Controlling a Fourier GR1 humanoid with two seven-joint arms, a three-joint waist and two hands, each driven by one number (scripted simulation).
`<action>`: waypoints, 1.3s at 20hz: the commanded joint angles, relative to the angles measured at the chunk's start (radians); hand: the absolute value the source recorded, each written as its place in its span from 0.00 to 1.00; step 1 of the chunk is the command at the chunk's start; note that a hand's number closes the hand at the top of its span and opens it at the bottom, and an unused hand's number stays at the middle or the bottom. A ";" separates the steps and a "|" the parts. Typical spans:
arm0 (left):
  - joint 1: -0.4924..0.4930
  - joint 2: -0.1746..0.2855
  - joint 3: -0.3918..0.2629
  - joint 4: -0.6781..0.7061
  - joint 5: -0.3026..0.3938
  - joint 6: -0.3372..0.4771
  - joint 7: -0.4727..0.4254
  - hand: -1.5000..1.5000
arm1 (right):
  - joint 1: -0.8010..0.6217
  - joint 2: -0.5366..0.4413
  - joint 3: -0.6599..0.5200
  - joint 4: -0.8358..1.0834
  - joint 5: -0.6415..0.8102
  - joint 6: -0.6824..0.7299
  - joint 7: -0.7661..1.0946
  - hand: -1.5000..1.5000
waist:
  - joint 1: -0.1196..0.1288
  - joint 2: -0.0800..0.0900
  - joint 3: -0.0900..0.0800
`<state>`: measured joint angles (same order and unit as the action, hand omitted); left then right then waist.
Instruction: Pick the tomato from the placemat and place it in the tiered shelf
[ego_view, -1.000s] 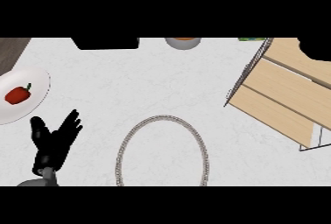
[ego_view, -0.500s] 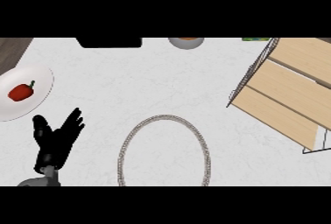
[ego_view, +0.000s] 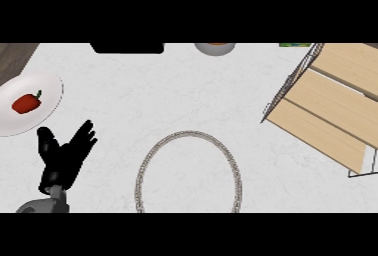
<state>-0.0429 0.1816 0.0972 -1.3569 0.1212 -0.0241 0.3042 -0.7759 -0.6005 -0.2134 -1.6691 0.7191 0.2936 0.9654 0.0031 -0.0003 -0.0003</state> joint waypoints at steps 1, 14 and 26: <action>-0.024 -0.030 -0.016 0.066 -0.037 0.017 -0.047 0.50 | 0.003 0.007 -0.014 0.044 0.007 -0.011 -0.006 1.00 | -0.001 0.001 0.000; -0.013 -0.037 -0.014 0.015 -0.046 0.018 -0.015 0.50 | -0.005 0.005 -0.045 0.179 0.018 -0.108 -0.167 1.00 | 0.002 0.000 0.000; -0.002 -0.024 0.009 0.019 -0.012 -0.019 -0.011 0.50 | -0.038 0.079 -0.165 0.080 -0.011 -0.263 -0.042 0.00 | 0.002 -0.001 0.000</action>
<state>-0.0466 0.1604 0.1080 -1.3382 0.1000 -0.0302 0.2860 -0.7849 -0.5584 -0.3497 -1.5723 0.7190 0.0965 0.8853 0.0041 -0.0008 0.0000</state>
